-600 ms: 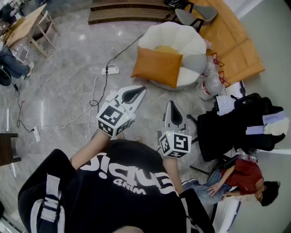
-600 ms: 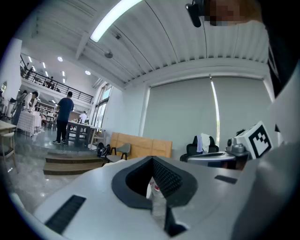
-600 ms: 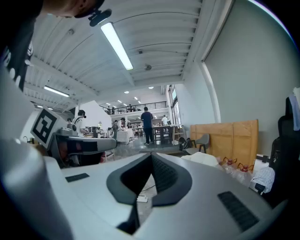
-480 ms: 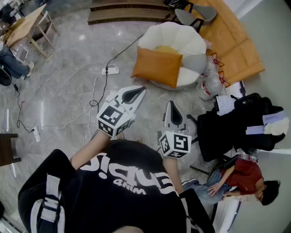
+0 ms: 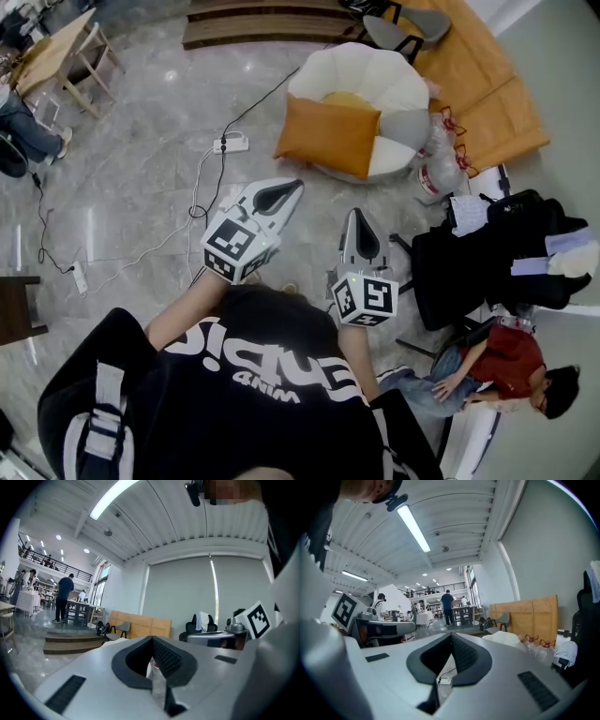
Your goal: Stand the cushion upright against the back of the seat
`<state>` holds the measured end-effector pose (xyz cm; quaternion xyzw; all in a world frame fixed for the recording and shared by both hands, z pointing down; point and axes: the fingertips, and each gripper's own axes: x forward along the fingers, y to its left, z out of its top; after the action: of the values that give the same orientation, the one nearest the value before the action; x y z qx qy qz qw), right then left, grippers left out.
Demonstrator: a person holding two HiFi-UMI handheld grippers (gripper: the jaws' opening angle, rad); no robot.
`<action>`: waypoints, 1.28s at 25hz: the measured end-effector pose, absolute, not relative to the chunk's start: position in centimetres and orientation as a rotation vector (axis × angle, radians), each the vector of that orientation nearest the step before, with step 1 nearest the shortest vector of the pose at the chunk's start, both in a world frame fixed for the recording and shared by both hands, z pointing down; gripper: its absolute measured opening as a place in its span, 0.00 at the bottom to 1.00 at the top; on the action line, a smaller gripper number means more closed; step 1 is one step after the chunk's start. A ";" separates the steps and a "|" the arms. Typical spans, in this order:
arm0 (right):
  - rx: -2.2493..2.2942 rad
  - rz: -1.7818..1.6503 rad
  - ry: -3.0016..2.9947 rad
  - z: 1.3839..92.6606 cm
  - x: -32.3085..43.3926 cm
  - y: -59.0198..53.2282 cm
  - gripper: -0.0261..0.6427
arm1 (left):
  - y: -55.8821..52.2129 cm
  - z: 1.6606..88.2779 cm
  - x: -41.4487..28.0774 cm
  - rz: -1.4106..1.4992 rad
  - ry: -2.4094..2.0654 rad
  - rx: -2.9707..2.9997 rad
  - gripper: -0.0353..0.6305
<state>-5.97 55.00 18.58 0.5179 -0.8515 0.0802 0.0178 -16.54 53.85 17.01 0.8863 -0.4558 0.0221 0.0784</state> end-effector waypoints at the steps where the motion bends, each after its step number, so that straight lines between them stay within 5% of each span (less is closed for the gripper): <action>1: 1.629 0.246 -2.647 18.4 -6.0 55.1 0.07 | 53.9 17.0 -16.8 0.069 -1.361 2.657 0.06; 32: 1.820 0.260 -2.538 20.9 -5.9 53.4 0.07 | 50.6 20.0 -20.3 0.102 -1.295 2.702 0.06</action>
<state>-5.93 53.42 20.88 0.5806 -0.8099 0.0830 0.0039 -20.26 50.62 19.97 0.8989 -0.4309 0.0339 0.0717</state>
